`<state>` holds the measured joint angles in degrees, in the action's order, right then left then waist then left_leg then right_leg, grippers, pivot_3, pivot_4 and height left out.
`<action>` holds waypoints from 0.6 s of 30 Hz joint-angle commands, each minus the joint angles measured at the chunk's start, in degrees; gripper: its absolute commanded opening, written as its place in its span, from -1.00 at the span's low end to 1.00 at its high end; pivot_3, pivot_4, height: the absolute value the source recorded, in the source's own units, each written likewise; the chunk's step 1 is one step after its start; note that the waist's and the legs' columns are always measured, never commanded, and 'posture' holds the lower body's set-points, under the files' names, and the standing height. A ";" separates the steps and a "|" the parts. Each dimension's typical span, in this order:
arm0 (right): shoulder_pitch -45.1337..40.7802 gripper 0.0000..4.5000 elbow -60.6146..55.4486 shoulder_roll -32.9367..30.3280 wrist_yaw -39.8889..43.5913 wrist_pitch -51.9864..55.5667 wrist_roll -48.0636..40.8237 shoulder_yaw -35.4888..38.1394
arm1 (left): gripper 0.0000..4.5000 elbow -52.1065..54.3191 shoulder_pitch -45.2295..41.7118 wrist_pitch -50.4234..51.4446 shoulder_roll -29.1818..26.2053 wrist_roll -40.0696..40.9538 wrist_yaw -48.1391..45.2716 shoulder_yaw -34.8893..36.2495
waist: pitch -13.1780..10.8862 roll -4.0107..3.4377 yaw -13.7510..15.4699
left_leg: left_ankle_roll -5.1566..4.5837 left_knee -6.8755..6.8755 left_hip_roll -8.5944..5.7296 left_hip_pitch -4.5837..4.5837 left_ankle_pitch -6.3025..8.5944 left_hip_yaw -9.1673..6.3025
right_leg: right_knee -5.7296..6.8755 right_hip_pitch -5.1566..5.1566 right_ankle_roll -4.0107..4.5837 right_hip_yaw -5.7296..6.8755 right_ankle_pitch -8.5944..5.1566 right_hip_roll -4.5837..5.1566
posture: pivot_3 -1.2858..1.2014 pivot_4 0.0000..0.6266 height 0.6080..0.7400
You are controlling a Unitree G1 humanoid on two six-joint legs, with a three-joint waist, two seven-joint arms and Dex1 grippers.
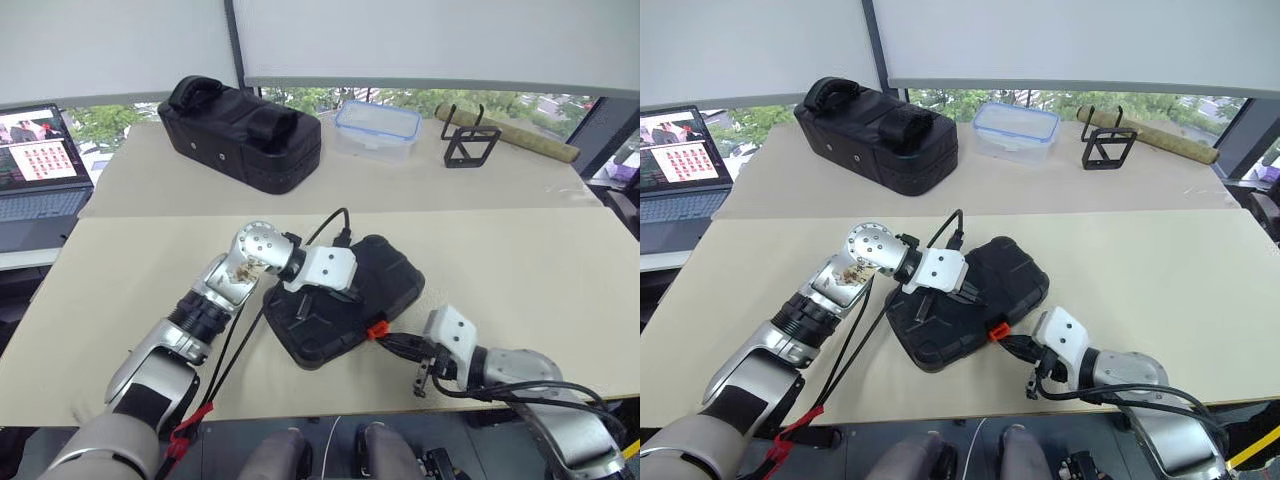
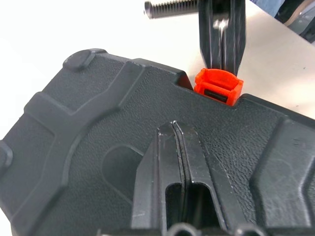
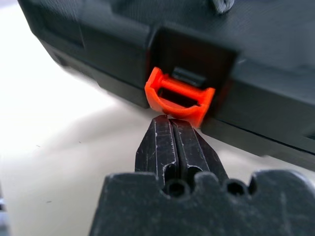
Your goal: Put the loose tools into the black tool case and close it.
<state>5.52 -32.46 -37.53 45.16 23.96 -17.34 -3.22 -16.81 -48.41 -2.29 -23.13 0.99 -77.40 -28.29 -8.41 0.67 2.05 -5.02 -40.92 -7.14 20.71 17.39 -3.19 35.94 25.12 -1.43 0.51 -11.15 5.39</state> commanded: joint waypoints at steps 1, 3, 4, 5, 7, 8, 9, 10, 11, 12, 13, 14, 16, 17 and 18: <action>-1.23 -1.00 -4.26 0.17 -0.35 -0.29 -2.25 1.54 | -0.98 -4.33 1.56 0.27 0.12 -4.52 -0.61 -3.80 | 0.05 0.07 0.03 | 0.00 0.02 0.03 -0.06 0.00 0.00 | 0.00 -0.05 0.00 0.00 0.00 -0.01 | 0.03 -0.52 0.72; -1.05 -1.00 -3.74 -0.37 -0.35 -0.60 -1.50 1.09 | -0.98 -4.64 1.38 0.19 0.26 -4.54 -0.72 -3.57 | 0.10 0.09 0.08 | -0.02 0.03 0.02 -0.15 0.02 0.00 | -0.02 -0.11 -0.02 0.01 -0.01 0.00 | 0.03 -0.52 0.72; -1.03 -1.00 -3.42 -0.44 -0.46 -0.58 -1.40 1.03 | -0.98 -4.79 1.33 0.19 0.29 -4.54 -0.76 -3.44 | 0.12 0.12 0.17 | -0.06 0.03 0.02 -0.16 0.04 0.00 | -0.03 -0.12 -0.04 0.01 -0.02 0.00 | 0.03 -0.52 0.72; -1.02 -1.00 -3.16 -0.55 -0.58 -0.31 -1.36 1.07 | -0.98 -4.91 1.28 0.20 0.30 -4.55 -0.78 -3.33 | 0.12 0.13 0.20 | -0.10 0.02 0.01 -0.18 0.06 0.00 | -0.04 -0.11 -0.07 0.03 -0.04 0.00 | 0.03 -0.52 0.72; -0.10 -1.00 -3.14 -2.34 0.71 -0.17 -1.62 2.43 | -0.98 -4.93 1.16 0.91 -0.04 -4.16 -0.59 -2.49 | 0.13 0.12 0.19 | -0.12 0.02 0.00 -0.24 0.09 0.00 | -0.06 -0.10 -0.09 0.03 -0.05 0.00 | 0.03 -0.52 0.72; 0.41 -1.00 -3.30 -3.08 1.22 -0.17 -1.89 3.04 | -0.98 -4.81 1.23 1.20 -0.19 -3.97 -0.49 -2.16 | 0.14 0.12 0.19 | -0.12 0.03 -0.01 -0.25 0.09 0.00 | -0.06 -0.10 -0.09 0.02 -0.06 0.00 | 0.03 -0.52 0.72; 1.39 -1.00 -3.97 -4.76 2.90 1.32 -4.89 6.46 | -0.98 -3.59 1.77 3.30 -1.20 -2.25 -0.76 -0.43 | 0.14 0.14 0.21 | -0.13 0.03 -0.01 -0.25 0.09 0.01 | -0.06 -0.11 -0.09 0.02 -0.06 0.00 | 0.03 -0.52 0.72; 2.19 -1.00 -4.43 -5.87 4.02 2.32 -7.11 8.89 | -0.98 -2.59 2.30 4.81 -1.89 -1.05 -0.95 0.77 | 0.14 0.14 0.24 | -0.13 0.02 -0.01 -0.26 0.09 0.00 | -0.08 -0.11 -0.09 0.03 -0.06 0.01 | 0.03 -0.52 0.72; 2.94 -1.00 -4.61 -7.09 5.26 3.07 -9.25 11.53 | -0.98 -1.33 2.93 7.59 -2.81 0.53 -1.24 2.28 | 0.14 0.14 0.16 | -0.14 0.04 -0.02 -0.23 0.10 0.00 | -0.08 -0.14 -0.09 0.02 -0.06 0.01 | 0.03 -0.52 0.72; 3.76 -1.00 -4.38 -8.92 7.41 4.06 -11.72 14.74 | -0.98 0.59 3.94 11.07 -4.52 2.74 -1.72 4.45 | 0.14 0.14 -0.09 | -0.14 0.05 -0.01 -0.23 0.10 0.01 | -0.06 -0.19 -0.09 0.02 -0.06 0.01 | 0.03 -0.52 0.72; 4.31 -0.74 -4.10 -10.11 8.74 4.53 -13.16 16.61 | -0.75 1.97 4.64 13.41 -5.60 4.05 -1.98 5.77 | 0.14 0.14 -0.33 | -0.12 0.08 0.02 -0.22 0.11 0.02 | -0.05 -0.16 -0.09 0.00 -0.06 -0.02 | 0.03 -0.52 0.72; 4.91 -0.65 -3.60 -11.49 10.52 4.78 -14.57 18.70 | -0.66 3.78 5.66 15.73 -7.20 5.47 -2.18 7.27 | 0.14 0.14 -0.82 | -0.10 0.12 0.03 -0.21 0.13 0.05 | -0.03 -0.10 -0.08 -0.01 -0.06 -0.05 | 0.03 -0.52 0.72; 5.51 -0.34 -2.13 -13.87 13.50 5.95 -17.53 22.67 | -0.33 7.72 8.32 19.92 -10.79 8.32 -2.18 10.57 | 0.14 0.14 -1.45 | -0.01 0.19 0.13 -0.22 0.17 0.05 | 0.00 -0.07 -0.03 -0.04 -0.09 -0.08 | 0.03 -0.52 0.72; 5.43 -0.20 -0.70 -15.74 15.78 7.55 -19.99 25.56 | -0.19 10.00 9.91 22.38 -12.81 10.15 -2.29 12.57 | 0.14 0.13 -1.63 | 0.02 0.23 0.17 -0.23 0.19 0.05 | 0.00 -0.06 0.00 -0.06 -0.11 -0.09 | 0.03 -0.52 0.72; 5.48 -0.05 0.44 -17.02 17.43 8.58 -21.68 27.57 | -0.03 13.04 12.01 25.94 -15.55 12.81 -2.68 15.23 | 0.14 0.13 -1.73 | 0.06 0.24 0.21 -0.24 0.22 0.05 | 0.01 -0.05 0.04 -0.06 -0.13 -0.12 | 0.03 -0.52 0.72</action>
<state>11.40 -33.02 -52.61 59.18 30.63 -34.76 18.90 -7.68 -39.34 17.76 -34.83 10.89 -79.20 -16.44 -8.27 0.80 0.32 -4.94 -40.68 -6.91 20.48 17.62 -3.15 35.95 25.09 -1.37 0.45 -11.29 5.27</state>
